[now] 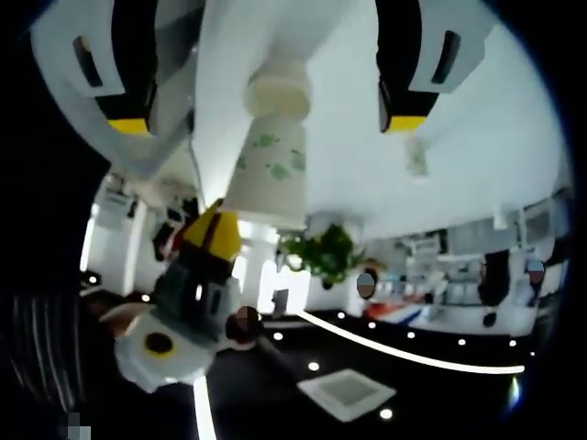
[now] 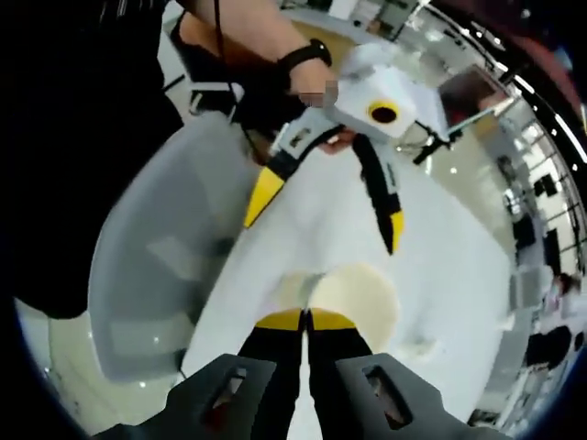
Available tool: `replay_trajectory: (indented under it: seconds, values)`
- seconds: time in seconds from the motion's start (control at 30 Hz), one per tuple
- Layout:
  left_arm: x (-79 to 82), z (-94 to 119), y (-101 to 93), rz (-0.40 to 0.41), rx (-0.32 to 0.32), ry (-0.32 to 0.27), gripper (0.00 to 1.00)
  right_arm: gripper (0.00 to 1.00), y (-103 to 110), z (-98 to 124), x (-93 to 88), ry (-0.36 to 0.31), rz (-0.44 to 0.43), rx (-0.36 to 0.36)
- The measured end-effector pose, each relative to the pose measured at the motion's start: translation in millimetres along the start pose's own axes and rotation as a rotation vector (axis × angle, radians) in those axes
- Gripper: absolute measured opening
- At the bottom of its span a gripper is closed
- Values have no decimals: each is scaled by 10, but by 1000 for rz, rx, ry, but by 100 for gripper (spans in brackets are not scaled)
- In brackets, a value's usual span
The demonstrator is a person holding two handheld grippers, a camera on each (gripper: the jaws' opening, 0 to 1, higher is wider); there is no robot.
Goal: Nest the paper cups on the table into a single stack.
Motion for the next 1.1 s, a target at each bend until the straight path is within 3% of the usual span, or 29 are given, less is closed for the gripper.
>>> replay_trajectory:
  seconds: [1.1]
  values:
    - [-349,136,71,97,19,27,98,0,161,-664,-68,41,42,139]
Point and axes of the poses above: the point that each gripper's makers call its tool centre point, and the gripper's own axes: z roughly backward along the fingers, y roughly to its left, x roughly out of its top, the point moved 2 cm from there along z, roughly backward along the fingers, and after that the axes turned 4 degrees about y, right-handed, at the moved point
